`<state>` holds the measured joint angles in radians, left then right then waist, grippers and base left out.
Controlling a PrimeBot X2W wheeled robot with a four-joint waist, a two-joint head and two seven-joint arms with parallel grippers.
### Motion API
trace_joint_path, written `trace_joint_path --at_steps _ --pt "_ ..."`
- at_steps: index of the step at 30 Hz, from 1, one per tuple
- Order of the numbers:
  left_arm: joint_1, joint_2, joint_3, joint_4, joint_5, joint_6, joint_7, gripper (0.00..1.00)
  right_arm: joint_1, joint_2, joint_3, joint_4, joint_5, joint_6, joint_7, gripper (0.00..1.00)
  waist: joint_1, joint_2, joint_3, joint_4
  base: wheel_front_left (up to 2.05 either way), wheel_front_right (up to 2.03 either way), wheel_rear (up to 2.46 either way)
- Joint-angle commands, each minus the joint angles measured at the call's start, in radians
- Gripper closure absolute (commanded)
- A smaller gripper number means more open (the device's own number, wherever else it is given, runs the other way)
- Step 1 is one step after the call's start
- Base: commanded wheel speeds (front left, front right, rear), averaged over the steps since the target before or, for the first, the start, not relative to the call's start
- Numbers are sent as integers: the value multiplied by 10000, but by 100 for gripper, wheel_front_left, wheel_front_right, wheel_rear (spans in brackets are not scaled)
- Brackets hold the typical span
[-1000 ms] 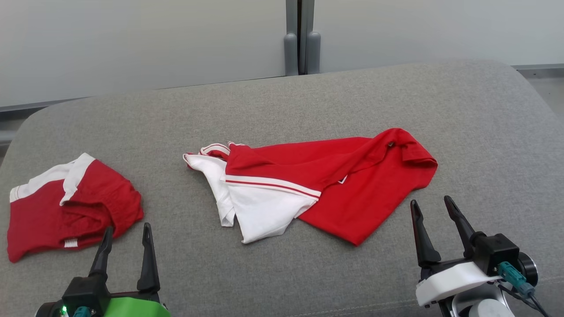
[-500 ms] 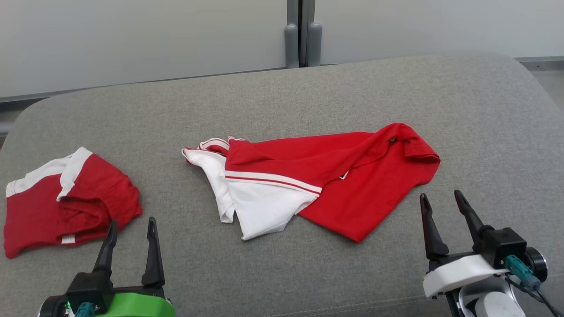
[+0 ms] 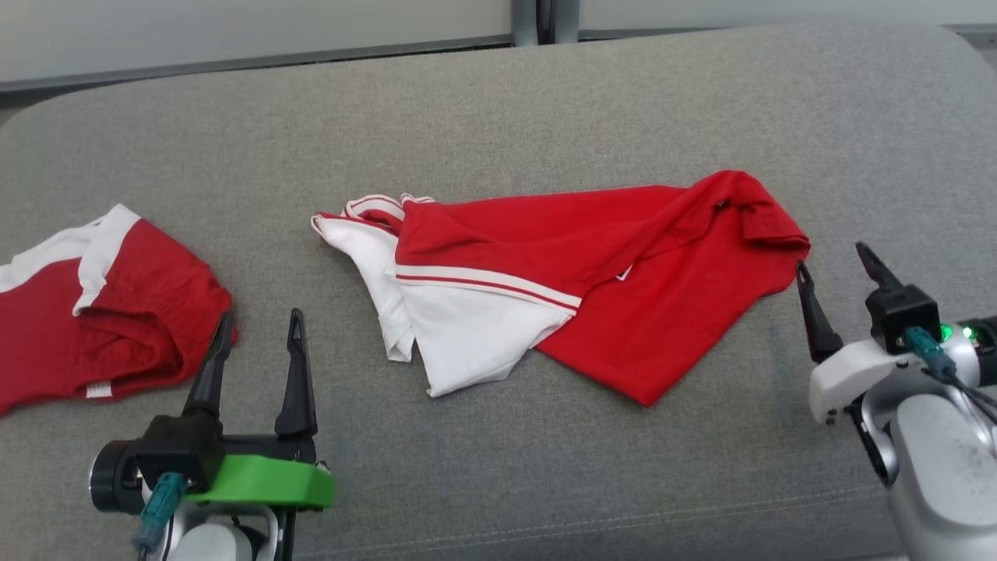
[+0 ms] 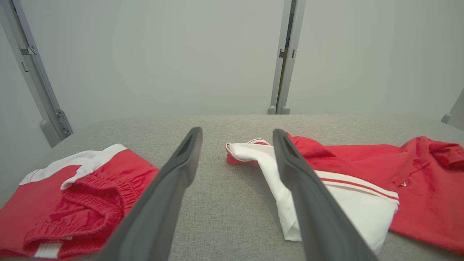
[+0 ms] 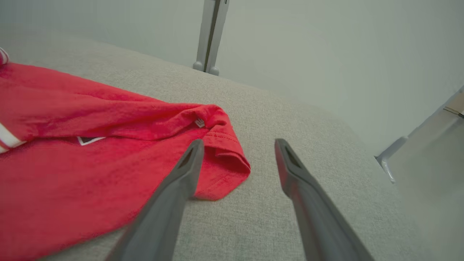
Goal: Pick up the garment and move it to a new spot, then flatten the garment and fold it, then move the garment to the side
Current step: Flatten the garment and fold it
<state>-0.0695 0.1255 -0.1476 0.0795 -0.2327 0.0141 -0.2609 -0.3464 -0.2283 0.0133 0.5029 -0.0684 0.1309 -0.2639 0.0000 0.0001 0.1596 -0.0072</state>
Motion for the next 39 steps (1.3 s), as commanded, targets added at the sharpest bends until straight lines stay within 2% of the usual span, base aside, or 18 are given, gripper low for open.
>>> trace_joint_path --at_steps 1,7,18,19,20,23,28,32,36,39 --pt "-288 -56 6 -23 105 -68 -31 0 -443 -199 121 320 -178 -4 -9 0 0 -1 653 291 0 0 0" --pt "-794 -334 -5 -15 229 -294 -31 0 -2034 -925 871 1934 -847 -6 -4 0 0 -1 1431 633 0 0 0" --pt "-1171 -613 68 96 395 -561 -31 0 -3774 -1217 2006 4034 -1172 -8 371 0 0 -1 1974 914 0 0 0" --pt "-1195 -634 74 100 422 -569 -31 0 -3860 -1220 2042 4153 -1151 -8 363 18 0 -1 1995 925 0 0 0" --pt "-1231 -646 82 105 437 -586 -31 0 -3916 -1223 2063 4259 -1117 -8 342 51 0 -1 2010 933 0 0 0" --pt "-1279 -663 116 117 511 -641 -31 0 -3994 -1187 1995 4379 -895 -8 231 100 0 -1 1999 941 0 0 0" --pt "-1127 -701 243 128 605 -657 -31 0 -3673 -1066 1918 3958 -346 -8 38 100 0 -1 1921 787 0 0 0" --pt "-996 -711 307 169 691 -689 -31 0 -3258 -975 2194 3112 609 -8 -13 100 0 -1 1824 576 0 0 0" --pt "-945 -720 335 216 776 -757 -31 0 -2664 -1230 2729 1921 2393 -8 32 100 0 -1 1751 381 0 0 0" --pt "-924 -722 359 259 830 -775 -31 0 -2182 -1567 3272 729 4204 -8 569 100 0 -1 1706 264 0 0 0"
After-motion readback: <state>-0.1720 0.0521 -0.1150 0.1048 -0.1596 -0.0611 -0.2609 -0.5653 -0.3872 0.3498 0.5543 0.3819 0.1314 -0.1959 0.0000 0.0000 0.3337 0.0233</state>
